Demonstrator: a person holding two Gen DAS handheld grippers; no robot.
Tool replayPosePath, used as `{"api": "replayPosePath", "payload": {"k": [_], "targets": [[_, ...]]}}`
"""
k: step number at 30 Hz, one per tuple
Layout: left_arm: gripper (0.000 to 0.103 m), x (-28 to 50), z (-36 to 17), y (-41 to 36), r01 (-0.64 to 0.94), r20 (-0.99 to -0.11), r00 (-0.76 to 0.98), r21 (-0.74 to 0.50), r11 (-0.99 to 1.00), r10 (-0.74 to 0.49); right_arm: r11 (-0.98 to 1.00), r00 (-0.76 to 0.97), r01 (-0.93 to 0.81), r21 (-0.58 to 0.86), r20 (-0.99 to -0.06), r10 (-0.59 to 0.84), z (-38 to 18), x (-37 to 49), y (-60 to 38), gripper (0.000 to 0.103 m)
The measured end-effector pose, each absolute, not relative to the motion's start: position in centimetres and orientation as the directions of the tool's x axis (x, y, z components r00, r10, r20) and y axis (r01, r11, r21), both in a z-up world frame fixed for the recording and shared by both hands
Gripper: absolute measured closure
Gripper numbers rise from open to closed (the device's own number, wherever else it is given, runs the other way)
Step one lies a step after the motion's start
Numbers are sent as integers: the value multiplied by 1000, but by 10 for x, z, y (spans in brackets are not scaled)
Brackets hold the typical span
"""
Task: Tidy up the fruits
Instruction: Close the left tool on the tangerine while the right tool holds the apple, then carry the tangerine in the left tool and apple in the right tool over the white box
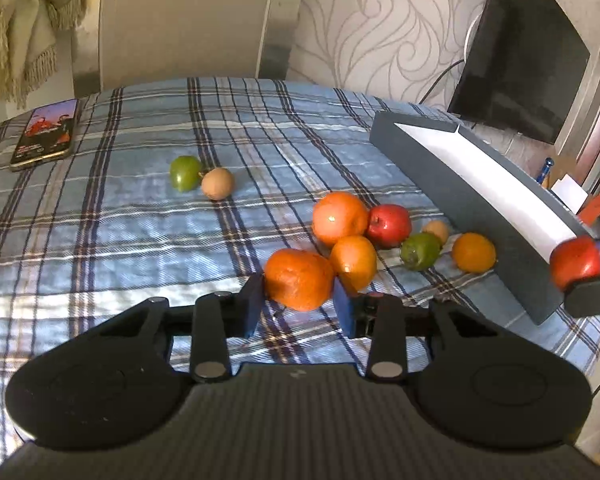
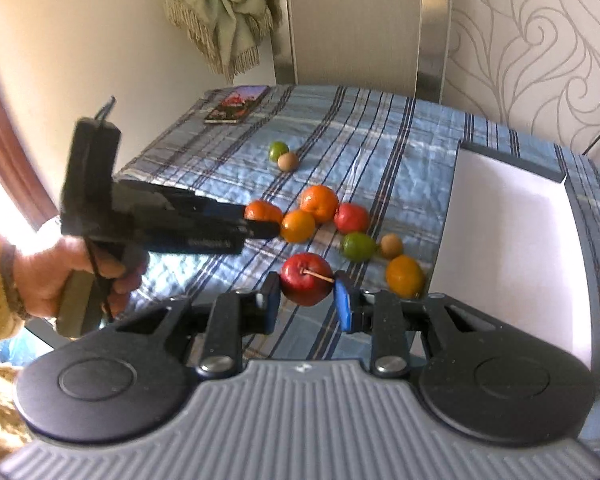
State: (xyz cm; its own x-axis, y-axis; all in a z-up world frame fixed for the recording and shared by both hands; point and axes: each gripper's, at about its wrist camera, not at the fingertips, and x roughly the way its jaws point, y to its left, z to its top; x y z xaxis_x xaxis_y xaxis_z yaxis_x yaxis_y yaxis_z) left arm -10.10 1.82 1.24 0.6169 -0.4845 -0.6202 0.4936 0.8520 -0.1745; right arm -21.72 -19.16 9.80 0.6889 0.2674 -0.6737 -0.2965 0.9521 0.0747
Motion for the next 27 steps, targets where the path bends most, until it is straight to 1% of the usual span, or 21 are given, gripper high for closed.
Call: {"api": "replayPosePath", "payload": {"k": [10, 18, 27], "targets": [[65, -111, 16, 21, 446, -611, 647, -182, 876, -456, 939, 705, -340, 50, -648, 290, 106, -216, -199, 71], [65, -144, 41, 37, 440, -593, 667, -174, 881, -450, 925, 691, -373, 66, -646, 325, 104, -214, -197, 71], [64, -160, 71, 30, 462, -565, 677, -174, 870, -472, 912, 672, -399, 98, -646, 363, 102, -212, -192, 71]]}}
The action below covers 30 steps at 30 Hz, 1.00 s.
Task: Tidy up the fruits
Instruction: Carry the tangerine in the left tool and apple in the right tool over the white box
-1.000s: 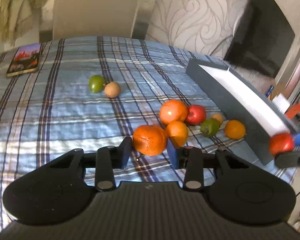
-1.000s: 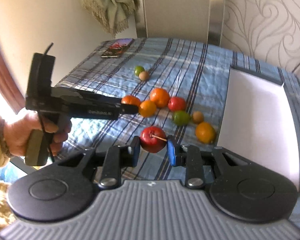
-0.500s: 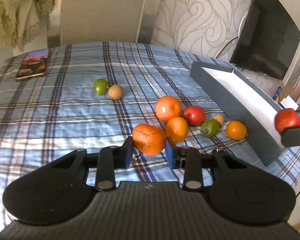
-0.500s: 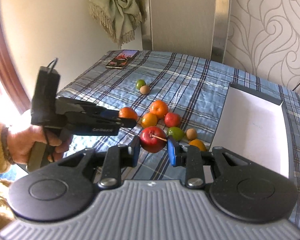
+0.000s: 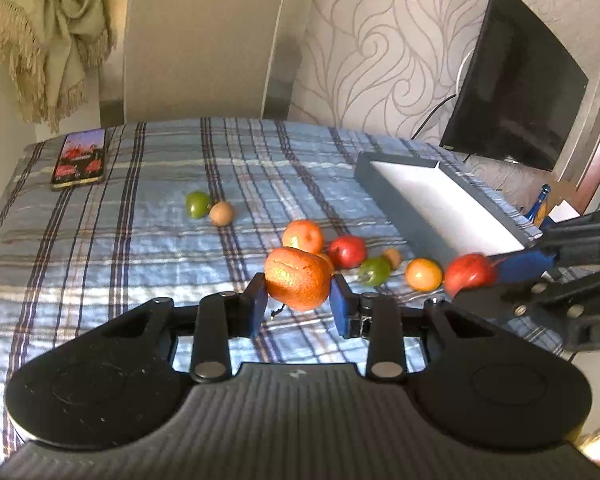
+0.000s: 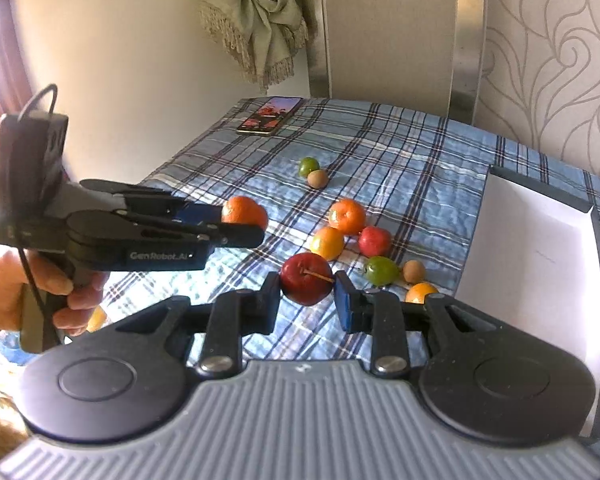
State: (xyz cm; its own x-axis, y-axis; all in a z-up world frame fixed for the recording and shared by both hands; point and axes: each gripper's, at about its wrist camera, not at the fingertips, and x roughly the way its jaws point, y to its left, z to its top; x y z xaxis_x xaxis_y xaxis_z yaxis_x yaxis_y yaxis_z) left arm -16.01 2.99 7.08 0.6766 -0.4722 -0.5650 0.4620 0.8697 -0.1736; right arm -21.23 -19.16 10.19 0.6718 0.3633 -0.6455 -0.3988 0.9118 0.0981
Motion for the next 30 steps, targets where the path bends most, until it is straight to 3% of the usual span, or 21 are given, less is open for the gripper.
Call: {"api": "replayPosePath", "payload": {"k": [11, 30], "targets": [[64, -153, 89, 0, 543, -549, 645, -162, 824, -533, 938, 713, -323, 127, -618, 330, 106, -220, -216, 71], [64, -135, 96, -104, 733, -517, 507, -162, 660, -690, 989, 765, -102, 102, -628, 144, 103, -242, -274, 71]]}}
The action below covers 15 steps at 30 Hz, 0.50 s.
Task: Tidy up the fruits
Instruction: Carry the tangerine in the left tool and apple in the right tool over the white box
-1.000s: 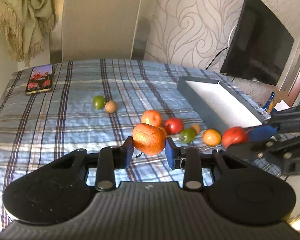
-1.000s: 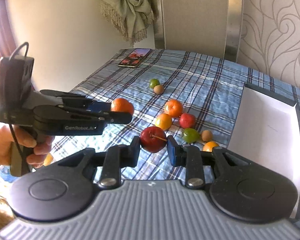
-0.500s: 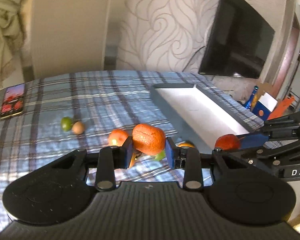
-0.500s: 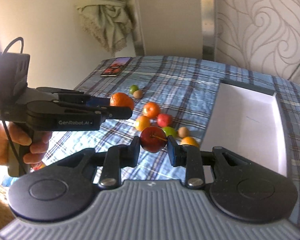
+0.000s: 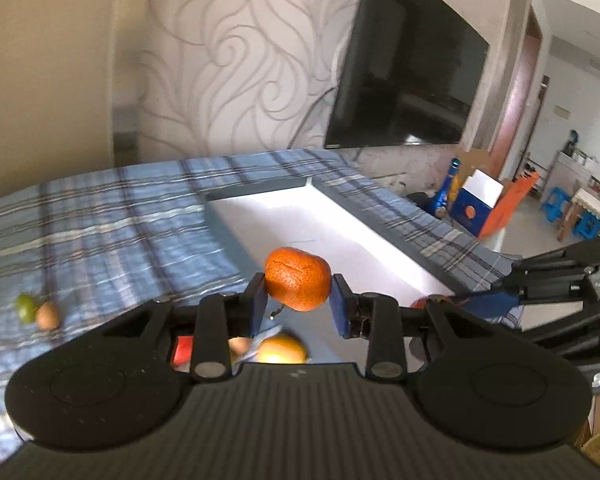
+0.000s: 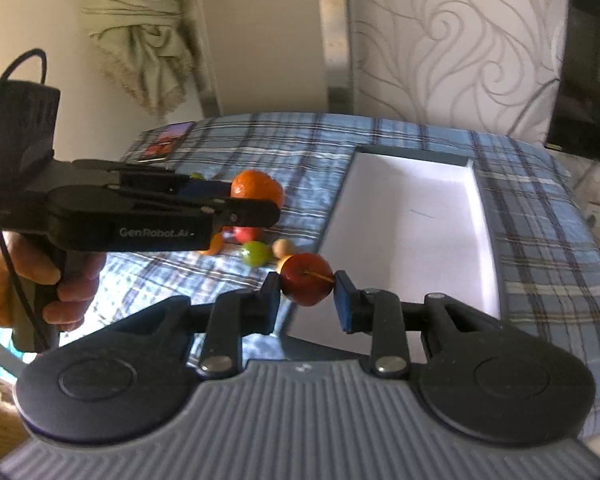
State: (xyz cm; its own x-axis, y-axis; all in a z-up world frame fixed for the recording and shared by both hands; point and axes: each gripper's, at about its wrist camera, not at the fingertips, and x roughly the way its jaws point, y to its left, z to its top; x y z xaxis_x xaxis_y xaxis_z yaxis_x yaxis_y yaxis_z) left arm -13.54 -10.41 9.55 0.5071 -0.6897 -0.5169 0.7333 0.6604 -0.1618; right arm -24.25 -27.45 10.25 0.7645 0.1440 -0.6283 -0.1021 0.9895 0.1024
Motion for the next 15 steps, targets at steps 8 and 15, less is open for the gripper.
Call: {"api": "replayPosePath", "payload": {"k": [8, 15], "targets": [[64, -114, 89, -159, 754, -528, 481, -159, 638, -700, 993, 757, -54, 100, -645, 106, 97, -247, -288, 71], [64, -96, 73, -204, 722, -564, 497, -154, 675, -660, 995, 756, -10, 94, -651, 69, 93, -249, -303, 71]]}}
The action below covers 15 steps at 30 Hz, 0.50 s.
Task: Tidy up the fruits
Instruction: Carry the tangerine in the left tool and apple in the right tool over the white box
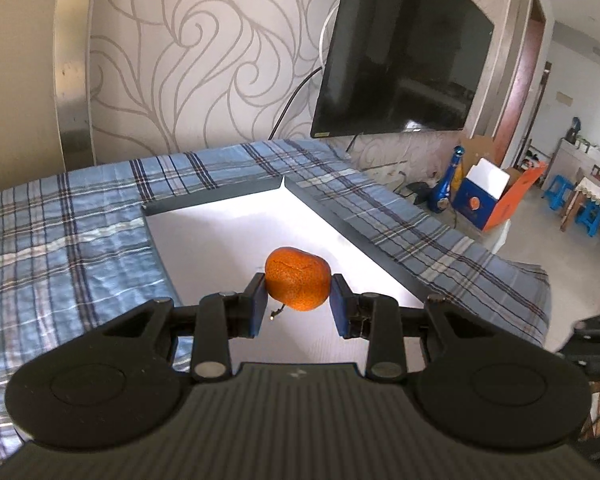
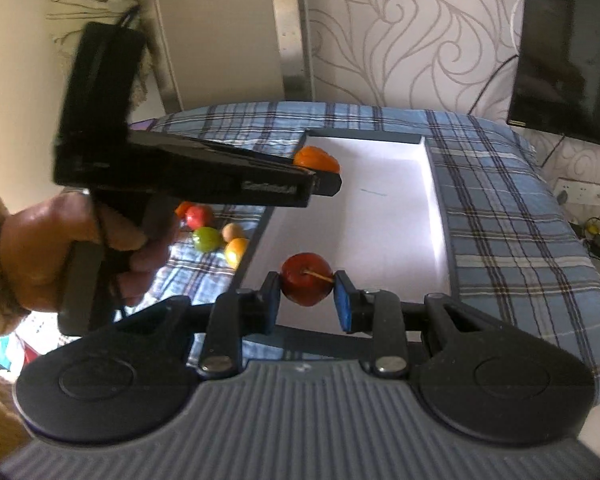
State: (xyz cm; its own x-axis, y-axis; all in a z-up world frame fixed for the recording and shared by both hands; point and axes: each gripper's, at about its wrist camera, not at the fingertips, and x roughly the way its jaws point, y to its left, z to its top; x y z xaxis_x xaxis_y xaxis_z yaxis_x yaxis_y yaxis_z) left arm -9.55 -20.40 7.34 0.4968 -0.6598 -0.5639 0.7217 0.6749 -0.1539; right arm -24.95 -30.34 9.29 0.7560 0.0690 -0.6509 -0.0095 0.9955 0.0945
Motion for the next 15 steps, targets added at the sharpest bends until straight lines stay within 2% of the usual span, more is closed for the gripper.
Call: {"api": "replayPosePath", "payload": {"k": [15], "targets": [[64, -64, 46, -244, 638, -613, 532, -164, 753, -584, 998, 732, 31, 62, -681, 20, 75, -223, -333, 71]]}}
